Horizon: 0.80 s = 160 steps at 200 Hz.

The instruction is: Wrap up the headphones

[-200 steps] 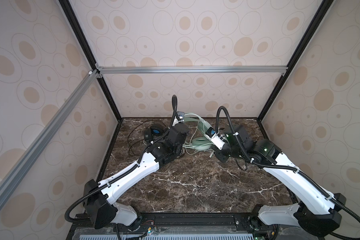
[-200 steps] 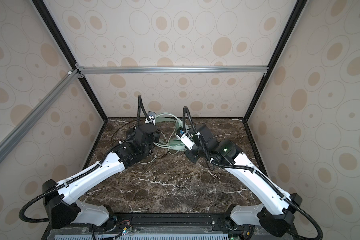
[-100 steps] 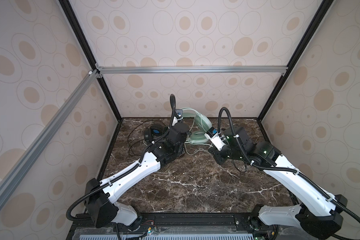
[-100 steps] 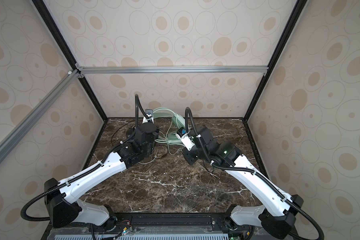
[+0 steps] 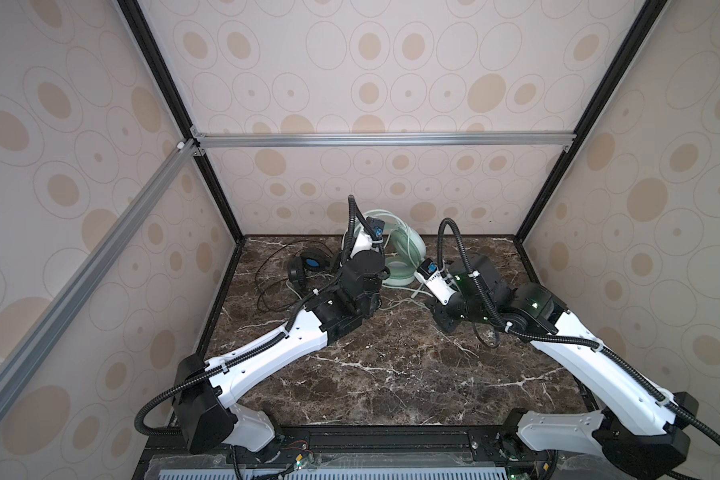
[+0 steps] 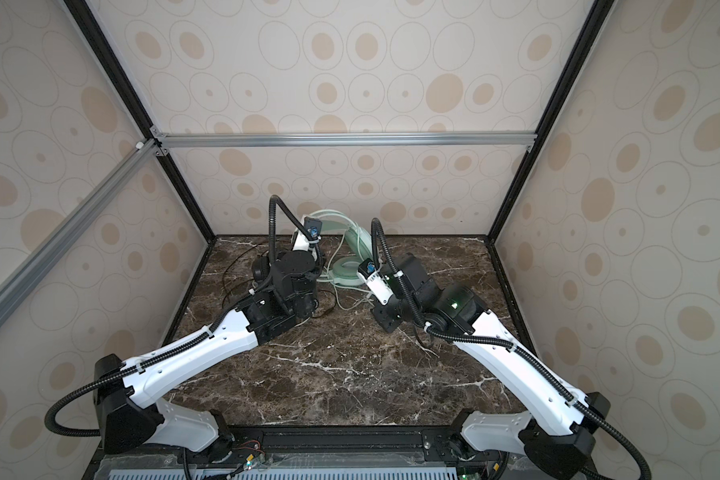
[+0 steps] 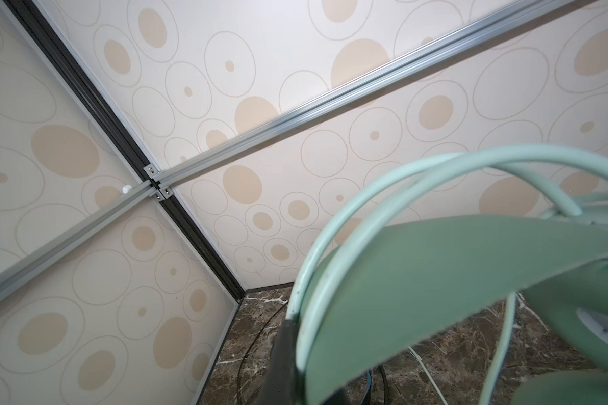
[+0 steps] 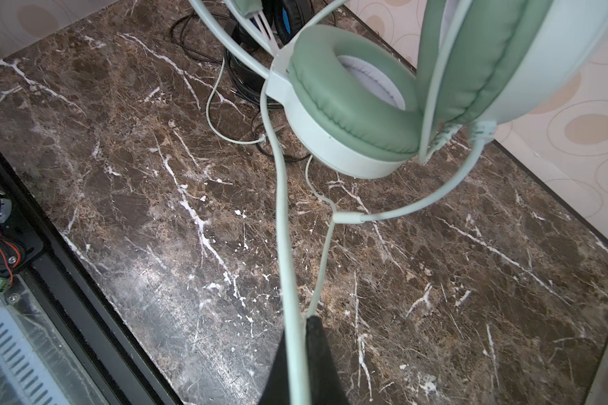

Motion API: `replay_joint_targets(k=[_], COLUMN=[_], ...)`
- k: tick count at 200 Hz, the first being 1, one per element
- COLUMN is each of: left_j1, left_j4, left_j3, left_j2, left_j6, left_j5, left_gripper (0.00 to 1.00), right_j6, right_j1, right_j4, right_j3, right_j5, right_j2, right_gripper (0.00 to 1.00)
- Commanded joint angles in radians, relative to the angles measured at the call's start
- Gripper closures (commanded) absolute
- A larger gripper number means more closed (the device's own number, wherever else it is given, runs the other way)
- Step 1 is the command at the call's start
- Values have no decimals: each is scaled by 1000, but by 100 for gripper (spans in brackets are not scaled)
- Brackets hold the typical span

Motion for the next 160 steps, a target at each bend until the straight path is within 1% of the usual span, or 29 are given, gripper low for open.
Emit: replay_joint_targets(k=[1,14,32,71,100,122,148,160], left_j1=[-12,-12,-12,-12,-12,-12,-12,-11], left_j4=[140,107,-3,-127,-182,-225,-236,-247], left_j3=[20,25,41,38,28,35,29,31], left_j2=[6,3,6,2,-11,-15,-33,-37], left_j6=[90,63,5,-62,-85,-98,-104,-104], left_j5=[-48,-25,27,101,131,150,151,174], left_gripper=[100,100,100,100,100,100,100,100], right_j6=[-28,-44,-79,-177,-241,-266,-272,-273], right_j1=[11,11,10,10,10,10,9,10], right_j4=[-30,-35,-47,-82,-92,-84,-84,-70], right_j3=[42,59,90,155,174,180,188,181], right_j5=[52,69,83,144,203,244,243,255], right_j2=[-25,-22,-21,-2,8,15,21,20], right_gripper=[100,100,100,99,98,97,97,96])
